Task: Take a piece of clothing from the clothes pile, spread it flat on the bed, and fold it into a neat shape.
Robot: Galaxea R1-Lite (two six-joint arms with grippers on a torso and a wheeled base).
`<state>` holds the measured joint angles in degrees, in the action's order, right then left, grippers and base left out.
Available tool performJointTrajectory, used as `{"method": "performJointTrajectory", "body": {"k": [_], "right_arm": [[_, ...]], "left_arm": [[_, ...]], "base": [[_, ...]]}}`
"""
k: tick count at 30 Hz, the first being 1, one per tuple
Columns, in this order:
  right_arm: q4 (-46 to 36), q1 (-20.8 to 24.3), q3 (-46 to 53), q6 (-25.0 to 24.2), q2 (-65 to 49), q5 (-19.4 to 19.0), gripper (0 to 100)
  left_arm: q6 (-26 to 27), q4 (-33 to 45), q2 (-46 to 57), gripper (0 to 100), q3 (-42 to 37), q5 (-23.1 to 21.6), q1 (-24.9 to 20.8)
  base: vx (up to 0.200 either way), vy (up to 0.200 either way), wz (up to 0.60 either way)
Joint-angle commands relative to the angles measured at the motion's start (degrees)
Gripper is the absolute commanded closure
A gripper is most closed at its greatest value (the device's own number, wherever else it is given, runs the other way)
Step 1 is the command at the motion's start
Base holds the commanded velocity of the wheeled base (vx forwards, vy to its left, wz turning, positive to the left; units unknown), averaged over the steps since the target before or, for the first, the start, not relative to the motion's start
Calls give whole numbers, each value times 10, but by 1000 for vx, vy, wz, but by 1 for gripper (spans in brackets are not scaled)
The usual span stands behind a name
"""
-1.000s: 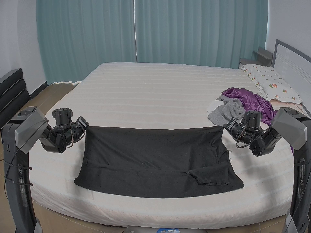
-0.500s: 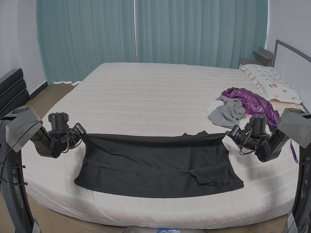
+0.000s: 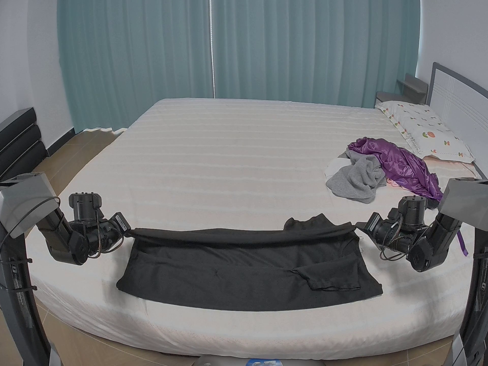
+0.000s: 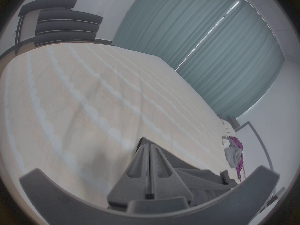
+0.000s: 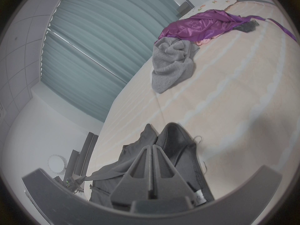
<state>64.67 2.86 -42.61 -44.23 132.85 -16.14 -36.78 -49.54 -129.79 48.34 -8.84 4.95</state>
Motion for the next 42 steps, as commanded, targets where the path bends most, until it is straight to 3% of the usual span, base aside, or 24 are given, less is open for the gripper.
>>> {"method": "performJointTrajectory", "body": {"k": [1, 8, 16, 17, 18, 19, 28, 35, 42], "right_arm": [[12, -5, 34, 5, -1, -20, 100], [14, -4, 60, 54, 21, -24, 100], [34, 2, 67, 62, 44, -24, 100], [34, 3, 68, 62, 45, -24, 100], [34, 3, 68, 62, 45, -24, 100], [34, 3, 70, 66, 46, -24, 0], [41, -1, 63, 56, 18, -35, 0], [29, -3, -29, -14, 70, -36, 0], [15, -11, -70, -27, 99, -38, 0]], "left_arm": [[23, -18, 2, 100, -48, -1, -2], [26, -45, 1, 100, -87, 0, -4], [25, -49, 0, 100, -96, 0, -6], [24, -49, 0, 0, -96, 0, -6], [25, -49, 0, 0, -96, 0, -6], [24, -49, 1, 0, -97, 0, -6], [19, -50, 23, 0, -83, -1, -2], [16, -28, -44, 0, 27, -4, -6], [17, 19, -91, 0, 86, -17, -6]], "base": [[0, 0, 0], [0, 0, 0], [0, 0, 0], [0, 0, 0], [0, 0, 0], [0, 0, 0], [0, 0, 0], [0, 0, 0], [0, 0, 0]]}}
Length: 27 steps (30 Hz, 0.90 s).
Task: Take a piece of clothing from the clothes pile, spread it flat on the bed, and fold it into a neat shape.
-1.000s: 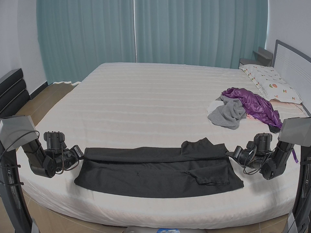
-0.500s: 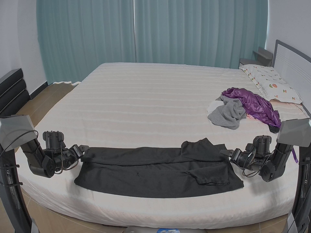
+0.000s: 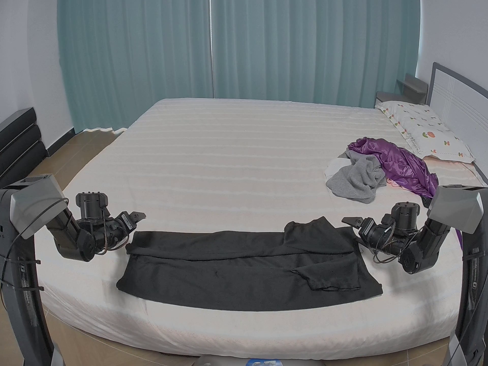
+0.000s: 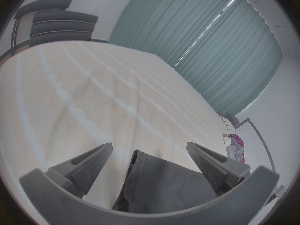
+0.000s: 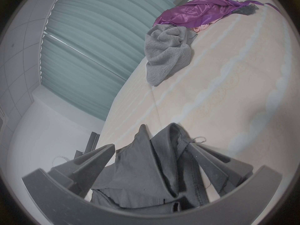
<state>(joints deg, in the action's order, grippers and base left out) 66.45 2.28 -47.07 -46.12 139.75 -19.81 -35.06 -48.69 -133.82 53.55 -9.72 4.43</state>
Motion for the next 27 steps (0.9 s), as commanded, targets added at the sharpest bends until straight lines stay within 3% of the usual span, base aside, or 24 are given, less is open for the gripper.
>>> {"method": "performJointTrajectory", "body": {"k": [1, 7, 8, 18, 27], "right_arm": [[-3, -5, -26, -9, 30, -1, 0], [-1, -4, -21, -8, 32, -1, 0], [-1, -4, -21, -8, 32, -1, 0], [-3, -3, -26, -9, 34, 1, 0], [-3, -3, -37, -10, 41, 6, 0]], "left_arm": [[1, 11, -55, 0, 36, -11, 0], [1, 10, -66, 0, 45, -14, -1], [1, 10, -67, 100, 45, -14, -1], [1, -9, -67, 100, 45, -4, -1], [-55, -61, -70, 100, 44, 10, 1]], "base": [[0, 0, 0], [0, 0, 0], [0, 0, 0], [0, 0, 0], [0, 0, 0]]}}
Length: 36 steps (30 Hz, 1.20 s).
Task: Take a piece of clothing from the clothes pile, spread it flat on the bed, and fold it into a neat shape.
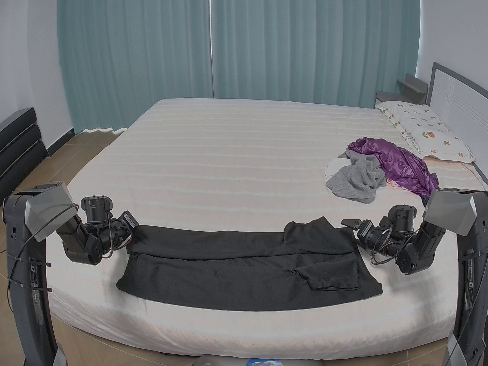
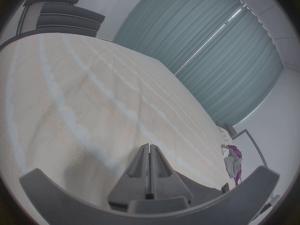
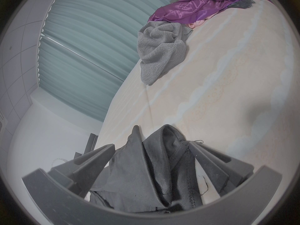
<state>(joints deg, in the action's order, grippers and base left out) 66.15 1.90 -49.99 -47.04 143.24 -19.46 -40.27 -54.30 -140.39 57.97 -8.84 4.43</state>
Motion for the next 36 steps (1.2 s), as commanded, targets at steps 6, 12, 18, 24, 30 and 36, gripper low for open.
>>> {"method": "performJointTrajectory", "body": {"k": [6, 12, 18, 24, 30, 36], "right_arm": [[-1, 3, -18, -3, 12, 4, 0], [-3, 5, -36, -3, 20, 19, 0], [-4, 8, -67, -3, 38, 44, 0], [-4, 3, -78, -3, 42, 46, 0], [-3, 4, -99, -2, 57, 72, 0], [-4, 8, -102, 0, 64, 74, 0]], "left_arm": [[-3, -5, -9, 100, 2, 2, 1], [-4, -5, -17, 100, 6, 2, 3], [-4, -5, -17, 100, 6, 2, 3], [-4, -5, -17, 100, 6, 2, 3], [-4, -5, -18, 100, 6, 2, 3], [-4, -5, -18, 100, 6, 2, 3]], "base": [[0, 0, 0], [0, 0, 0], [0, 0, 0], [0, 0, 0], [0, 0, 0], [0, 0, 0]]}}
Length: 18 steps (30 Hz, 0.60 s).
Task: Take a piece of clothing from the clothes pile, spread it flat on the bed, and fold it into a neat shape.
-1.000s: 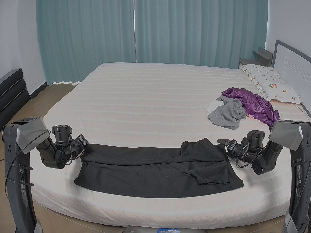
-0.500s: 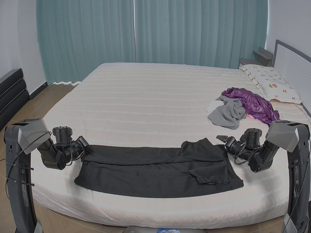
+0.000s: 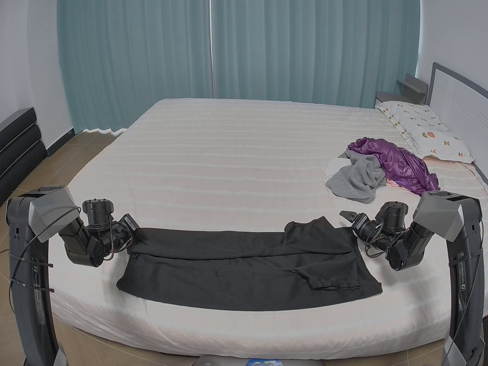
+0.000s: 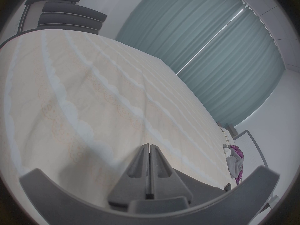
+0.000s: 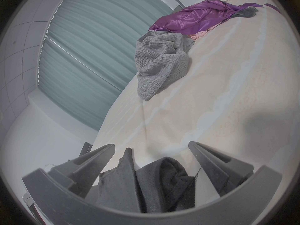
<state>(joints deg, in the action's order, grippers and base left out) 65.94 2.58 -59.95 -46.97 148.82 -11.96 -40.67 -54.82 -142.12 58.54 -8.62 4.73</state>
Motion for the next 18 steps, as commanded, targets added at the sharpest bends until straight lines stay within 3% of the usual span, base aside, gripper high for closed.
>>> {"method": "performJointTrajectory", "body": {"k": [1, 2, 3, 18], "right_arm": [[-2, 1, -3, 0, 8, -1, 0], [-3, 1, -3, 0, 8, -2, 0], [-5, 1, -3, 0, 8, -2, 100], [-5, -7, -9, -9, 4, 0, 100]], "left_arm": [[0, 0, -1, 100, 0, 0, 0], [0, 0, -1, 100, 0, 0, 0], [-1, 0, -1, 100, 0, 0, 0], [0, 0, -4, 100, 1, 0, 0]], "base": [[0, 0, 0], [0, 0, 0], [0, 0, 0], [0, 0, 0]]}}
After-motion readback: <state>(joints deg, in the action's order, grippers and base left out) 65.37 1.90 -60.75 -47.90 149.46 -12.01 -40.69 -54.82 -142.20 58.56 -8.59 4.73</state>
